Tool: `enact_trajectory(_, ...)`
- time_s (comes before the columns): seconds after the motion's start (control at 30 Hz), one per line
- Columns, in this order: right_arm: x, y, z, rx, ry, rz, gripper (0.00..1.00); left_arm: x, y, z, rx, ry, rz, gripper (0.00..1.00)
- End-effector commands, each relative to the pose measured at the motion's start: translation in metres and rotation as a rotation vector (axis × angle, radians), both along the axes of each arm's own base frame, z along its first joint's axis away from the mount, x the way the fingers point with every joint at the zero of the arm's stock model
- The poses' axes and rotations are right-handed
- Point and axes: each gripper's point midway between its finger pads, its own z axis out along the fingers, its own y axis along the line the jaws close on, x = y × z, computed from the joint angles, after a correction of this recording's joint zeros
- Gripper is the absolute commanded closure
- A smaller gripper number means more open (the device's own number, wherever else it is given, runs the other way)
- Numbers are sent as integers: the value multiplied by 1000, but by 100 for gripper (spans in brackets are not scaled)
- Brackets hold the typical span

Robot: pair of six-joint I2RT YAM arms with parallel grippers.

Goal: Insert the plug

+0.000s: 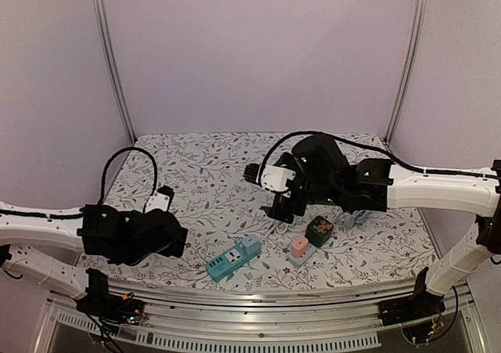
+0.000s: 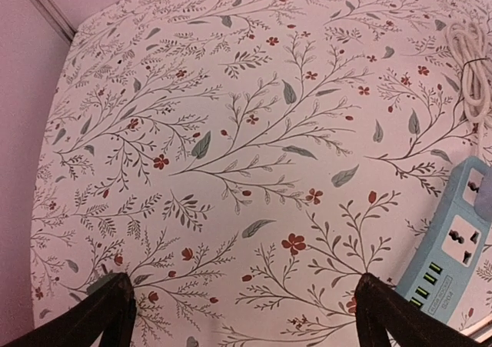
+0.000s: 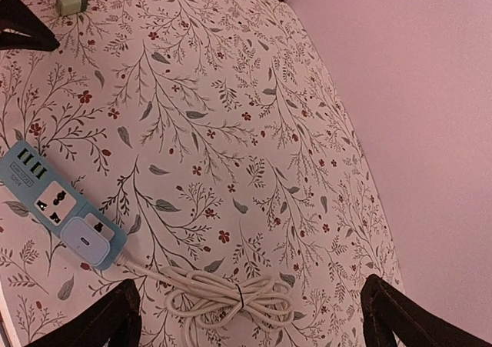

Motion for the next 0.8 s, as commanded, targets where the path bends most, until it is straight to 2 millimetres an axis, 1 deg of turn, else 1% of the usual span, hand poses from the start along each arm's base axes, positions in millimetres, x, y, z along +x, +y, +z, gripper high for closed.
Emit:
enact_trajectory(0.0, 25, -27, 18, 68, -58, -232, 1, 4, 24, -3, 65, 25, 138, 1)
enact_trajectory(0.1, 35, -41, 16, 16, -129, -287, 1, 3, 39, -9, 85, 62, 222, 1)
enact_trajectory(0.23, 41, -52, 13, 11, -151, -328, 1, -2, 57, -14, 61, 101, 327, 1)
enact_trajectory(0.37, 54, -72, 18, 21, -181, -446, 1, -8, 83, -11, 28, 78, 445, 1)
enact_trajectory(0.43, 58, -80, 14, 2, -197, -494, 1, -10, 92, -12, -12, 68, 483, 1)
enact_trajectory(0.53, 59, -85, 15, 6, -199, -509, 1, -13, 104, -14, -84, 56, 543, 1)
enact_trajectory(0.7, 53, -92, 26, 72, -177, -507, 1, -25, 132, -20, -132, 61, 697, 1)
enact_trajectory(0.77, 52, -99, 33, 95, -183, -522, 1, -26, 136, -24, -149, 72, 713, 1)
